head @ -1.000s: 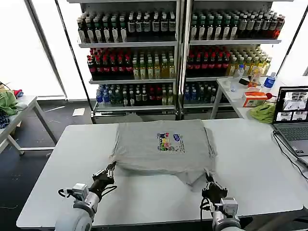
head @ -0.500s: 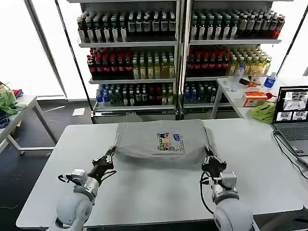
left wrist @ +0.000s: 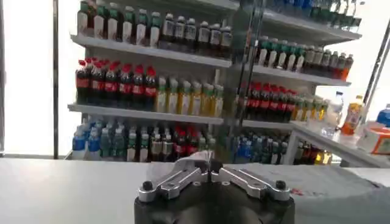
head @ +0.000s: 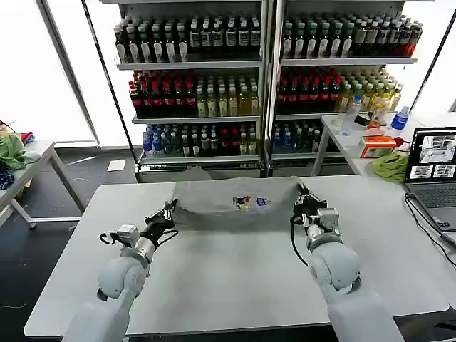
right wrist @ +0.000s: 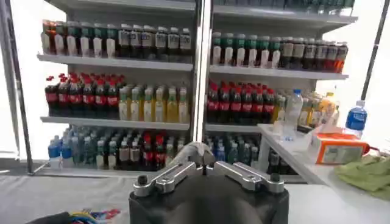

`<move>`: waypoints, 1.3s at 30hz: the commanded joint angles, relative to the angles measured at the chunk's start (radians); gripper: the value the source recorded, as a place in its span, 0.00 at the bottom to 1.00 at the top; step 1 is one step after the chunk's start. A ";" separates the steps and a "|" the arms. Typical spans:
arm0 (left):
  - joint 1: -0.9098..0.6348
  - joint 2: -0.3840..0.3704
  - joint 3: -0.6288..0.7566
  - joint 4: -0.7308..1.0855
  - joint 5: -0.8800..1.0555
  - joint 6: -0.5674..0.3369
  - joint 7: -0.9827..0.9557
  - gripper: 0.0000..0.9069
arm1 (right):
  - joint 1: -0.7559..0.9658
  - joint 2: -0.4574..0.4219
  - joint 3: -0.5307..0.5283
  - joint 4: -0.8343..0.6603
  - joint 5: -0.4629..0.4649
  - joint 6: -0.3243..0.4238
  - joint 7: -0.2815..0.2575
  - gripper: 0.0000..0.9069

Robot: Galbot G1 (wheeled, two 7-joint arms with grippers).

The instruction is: Fold and organize the clothes.

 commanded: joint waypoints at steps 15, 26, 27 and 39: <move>-0.227 0.004 0.134 0.294 -0.053 0.036 0.008 0.01 | 0.193 0.096 -0.016 -0.362 0.105 -0.040 -0.014 0.00; -0.274 -0.004 0.145 0.353 -0.054 0.075 -0.016 1.00 | 0.281 0.194 0.007 -0.515 0.191 -0.021 0.049 1.00; -0.273 -0.001 0.145 0.342 -0.056 0.084 -0.021 1.00 | 0.281 0.201 0.007 -0.510 0.219 -0.020 0.066 1.00; -0.223 0.021 0.133 0.238 -0.054 0.133 -0.050 1.00 | 0.213 0.189 0.002 -0.366 0.274 -0.045 0.153 1.00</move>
